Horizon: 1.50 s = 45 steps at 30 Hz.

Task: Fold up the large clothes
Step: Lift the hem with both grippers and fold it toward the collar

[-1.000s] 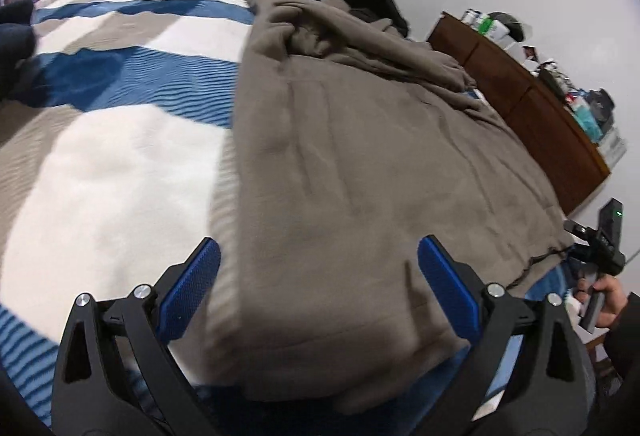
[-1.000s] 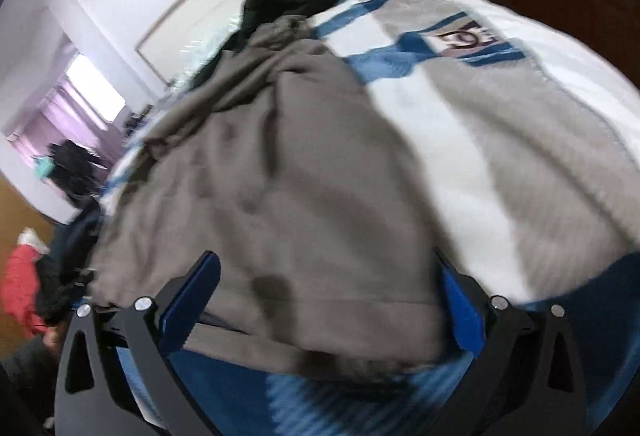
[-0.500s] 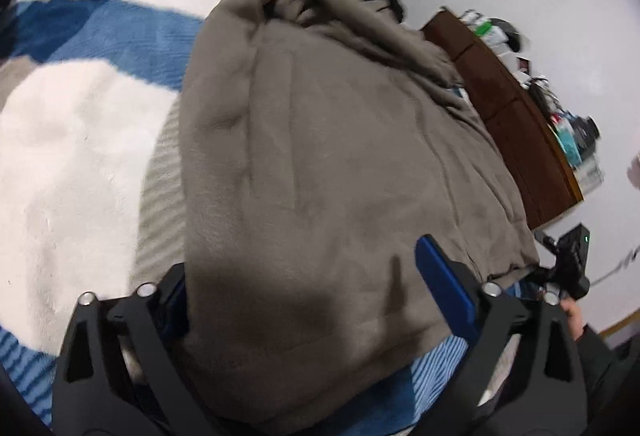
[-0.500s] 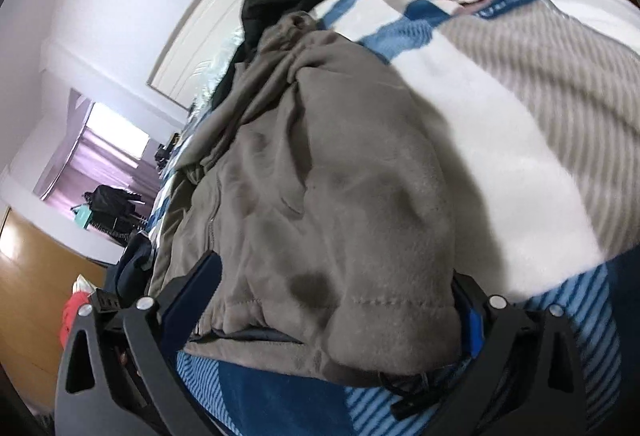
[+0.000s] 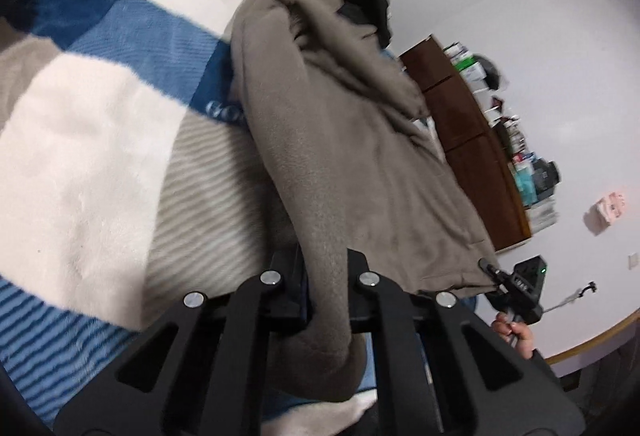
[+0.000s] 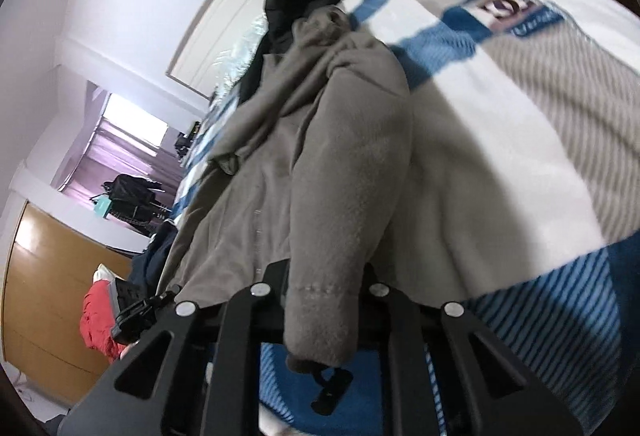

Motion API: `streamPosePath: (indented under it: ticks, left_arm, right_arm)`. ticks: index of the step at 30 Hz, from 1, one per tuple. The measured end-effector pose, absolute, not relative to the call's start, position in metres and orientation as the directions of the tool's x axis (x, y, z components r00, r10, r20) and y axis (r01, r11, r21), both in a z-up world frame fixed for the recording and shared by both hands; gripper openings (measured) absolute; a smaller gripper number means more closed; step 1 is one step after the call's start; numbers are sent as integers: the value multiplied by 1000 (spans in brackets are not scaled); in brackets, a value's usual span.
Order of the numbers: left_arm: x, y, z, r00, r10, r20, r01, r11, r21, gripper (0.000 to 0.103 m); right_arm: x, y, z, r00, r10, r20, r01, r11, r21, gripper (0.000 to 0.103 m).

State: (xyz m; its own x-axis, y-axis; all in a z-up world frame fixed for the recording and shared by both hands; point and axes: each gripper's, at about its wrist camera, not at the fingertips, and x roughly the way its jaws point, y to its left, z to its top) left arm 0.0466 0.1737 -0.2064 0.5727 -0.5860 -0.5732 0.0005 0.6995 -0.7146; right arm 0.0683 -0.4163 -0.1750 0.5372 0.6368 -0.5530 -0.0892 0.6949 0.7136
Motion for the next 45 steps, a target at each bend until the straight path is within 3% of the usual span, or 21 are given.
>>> streamPosePath:
  ticks: [11,17,24,31,33,34,35,36,41,45]
  left_arm:
    - [-18,203,-177,629,-602,-493,18,645,-764,7]
    - [-80,208,-181,609,-628,-485,11,619,-786,7]
    - [-139,196,-196,556,-609,-566,-13,675,-738,7]
    - [-122,181,-215,502,-566,-654,-25,747,-665,9]
    - [-118,179,-223,487,-558,-672,-46,752,-657,19]
    - [-116,181,-226,481,-553,-680,-61,753,-655,26]
    - [-115,182,-227,483,-548,-683,-67,754,-653,43]
    - [-114,185,-227,491,-538,-686,-74,758,-648,52]
    - [-108,178,-233,455,-535,-712,-70,776,-627,55]
    - [-97,159,-236,415,-490,-767,-59,826,-560,62]
  right_arm:
    - [17,-417,-141,541,687,-486,-172,656,735,16]
    - [-34,-431,-143,507,694,-511,-184,666,723,16]
    - [-94,-440,-165,473,698,-538,-135,661,738,17]
    - [-91,-427,-208,441,654,-615,-93,715,693,19]
    - [-90,-425,-216,443,638,-629,-82,728,681,27]
    - [-89,-425,-220,450,613,-650,-64,748,660,40]
    - [-90,-425,-223,446,604,-661,-49,754,655,56]
    - [-90,-426,-225,442,618,-651,-46,740,671,59]
    - [-79,-432,-232,437,640,-632,-14,708,706,73]
    - [-72,-431,-235,418,640,-645,2,709,705,74]
